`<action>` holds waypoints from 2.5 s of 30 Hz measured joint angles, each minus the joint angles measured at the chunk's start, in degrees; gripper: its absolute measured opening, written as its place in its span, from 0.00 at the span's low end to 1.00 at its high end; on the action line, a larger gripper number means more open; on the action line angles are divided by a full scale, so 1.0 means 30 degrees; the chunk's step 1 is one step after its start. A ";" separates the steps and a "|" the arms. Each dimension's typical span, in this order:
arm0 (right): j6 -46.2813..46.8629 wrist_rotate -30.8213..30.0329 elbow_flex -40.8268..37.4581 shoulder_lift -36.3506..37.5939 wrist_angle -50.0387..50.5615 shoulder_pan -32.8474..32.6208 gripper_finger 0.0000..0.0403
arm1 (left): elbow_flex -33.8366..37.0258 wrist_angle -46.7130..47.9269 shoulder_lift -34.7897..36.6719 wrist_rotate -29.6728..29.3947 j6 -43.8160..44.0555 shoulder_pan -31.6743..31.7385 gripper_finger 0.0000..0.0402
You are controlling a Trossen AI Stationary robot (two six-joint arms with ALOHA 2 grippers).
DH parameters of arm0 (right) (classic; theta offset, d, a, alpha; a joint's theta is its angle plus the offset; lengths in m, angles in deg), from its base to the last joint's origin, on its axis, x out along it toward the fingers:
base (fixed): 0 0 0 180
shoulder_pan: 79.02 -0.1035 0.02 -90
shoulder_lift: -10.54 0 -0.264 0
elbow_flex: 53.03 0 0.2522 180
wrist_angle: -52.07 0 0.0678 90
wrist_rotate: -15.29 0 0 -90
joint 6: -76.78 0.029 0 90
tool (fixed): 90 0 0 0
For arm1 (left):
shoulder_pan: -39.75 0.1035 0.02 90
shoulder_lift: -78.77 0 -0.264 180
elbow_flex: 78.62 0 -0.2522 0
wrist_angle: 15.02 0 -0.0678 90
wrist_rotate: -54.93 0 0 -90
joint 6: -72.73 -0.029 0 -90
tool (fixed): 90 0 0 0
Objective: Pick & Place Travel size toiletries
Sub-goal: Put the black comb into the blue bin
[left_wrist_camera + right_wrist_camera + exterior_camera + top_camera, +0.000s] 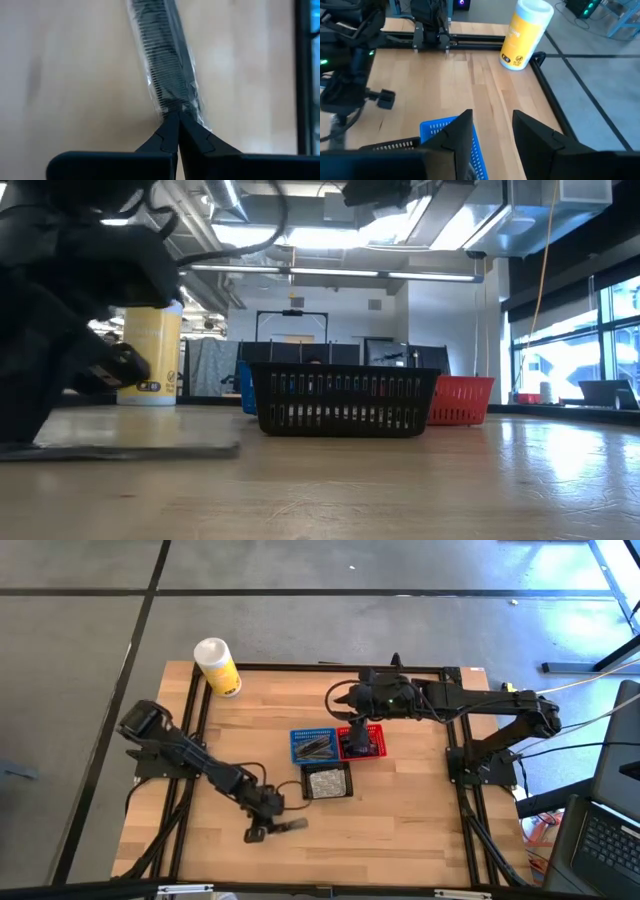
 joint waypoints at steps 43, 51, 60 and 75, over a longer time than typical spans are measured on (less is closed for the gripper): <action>0.3121 -0.1006 0.0000 0.3177 0.3114 -0.3589 0.18 | -0.5253 0.4131 -0.1976 -0.4100 -0.3820 0.1107 0.00; 0.2982 -0.1013 0.0000 0.3177 0.3114 -0.3581 0.20 | -0.5260 0.3976 -0.2142 -0.3650 -0.3594 0.0998 0.00; 0.2975 -0.1011 0.0000 0.3177 0.3129 -0.3581 0.18 | -0.5311 0.3887 -0.1667 -0.3497 -0.3368 0.0998 0.00; 0.2968 -0.1011 0.0000 0.3169 0.3165 -0.3581 0.19 | -0.5304 0.3175 -0.1639 -0.3017 -0.2953 0.0750 0.00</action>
